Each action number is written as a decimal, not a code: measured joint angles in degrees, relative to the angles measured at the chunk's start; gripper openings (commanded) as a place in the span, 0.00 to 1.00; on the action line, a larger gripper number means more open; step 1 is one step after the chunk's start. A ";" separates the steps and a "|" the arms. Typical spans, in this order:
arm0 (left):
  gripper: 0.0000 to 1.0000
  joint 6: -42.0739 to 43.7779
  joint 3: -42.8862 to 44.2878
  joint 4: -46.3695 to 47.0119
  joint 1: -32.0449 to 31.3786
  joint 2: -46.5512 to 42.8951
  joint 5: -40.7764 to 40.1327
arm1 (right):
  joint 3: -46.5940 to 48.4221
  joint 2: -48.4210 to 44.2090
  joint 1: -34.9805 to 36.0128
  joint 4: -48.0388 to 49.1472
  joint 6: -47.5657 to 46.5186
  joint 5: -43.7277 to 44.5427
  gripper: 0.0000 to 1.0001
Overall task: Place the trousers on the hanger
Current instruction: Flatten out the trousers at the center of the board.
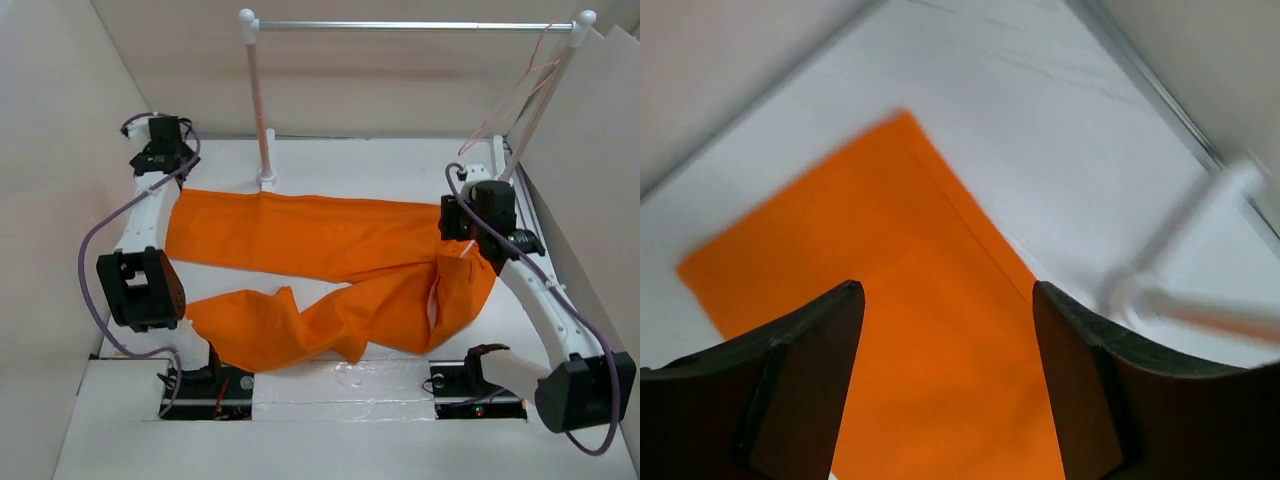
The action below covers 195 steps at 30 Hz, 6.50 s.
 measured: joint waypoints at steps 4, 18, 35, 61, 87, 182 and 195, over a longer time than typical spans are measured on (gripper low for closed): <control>0.65 1.90 -3.72 3.02 -16.24 -6.62 2.12 | -3.69 -6.56 0.92 -8.04 -0.59 2.62 0.81; 0.62 3.02 -0.74 7.02 -41.38 20.94 23.67 | -7.06 -6.10 9.01 -18.27 9.55 7.74 0.31; 0.60 -13.55 -27.50 25.83 -9.84 6.95 36.09 | -3.39 -18.91 -27.54 -29.44 22.14 23.76 0.71; 0.62 -3.50 -22.51 20.76 -29.44 -1.29 36.11 | 11.56 35.56 -18.18 7.76 -1.95 -9.53 0.79; 0.66 5.49 -14.34 9.22 -14.97 2.03 8.92 | 35.56 56.98 -20.57 -3.21 -4.35 -11.23 0.10; 0.21 -1.07 -39.98 10.03 7.26 -15.37 23.23 | 24.20 31.34 43.60 13.53 -4.09 -19.93 0.02; 0.32 -0.02 -28.74 14.99 3.82 1.46 24.90 | 15.65 30.75 44.57 14.78 -3.10 -20.98 0.14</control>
